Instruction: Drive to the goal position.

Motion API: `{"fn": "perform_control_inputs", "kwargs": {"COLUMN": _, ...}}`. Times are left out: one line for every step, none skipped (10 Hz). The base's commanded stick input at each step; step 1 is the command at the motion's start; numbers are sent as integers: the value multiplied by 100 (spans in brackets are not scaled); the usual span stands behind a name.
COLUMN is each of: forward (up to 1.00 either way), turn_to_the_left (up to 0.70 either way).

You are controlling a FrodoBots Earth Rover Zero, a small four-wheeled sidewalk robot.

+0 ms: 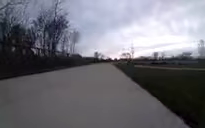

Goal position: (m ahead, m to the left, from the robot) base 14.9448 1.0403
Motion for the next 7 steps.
{"fn": "perform_control_inputs", "kwargs": {"forward": 100, "turn_to_the_left": 0}}
{"fn": "perform_control_inputs", "kwargs": {"forward": 100, "turn_to_the_left": 0}}
{"fn": "perform_control_inputs", "kwargs": {"forward": 100, "turn_to_the_left": 0}}
{"fn": "perform_control_inputs", "kwargs": {"forward": 100, "turn_to_the_left": 0}}
{"fn": "perform_control_inputs", "kwargs": {"forward": 100, "turn_to_the_left": 0}}
{"fn": "perform_control_inputs", "kwargs": {"forward": 100, "turn_to_the_left": 0}}
{"fn": "perform_control_inputs", "kwargs": {"forward": 100, "turn_to_the_left": 0}}
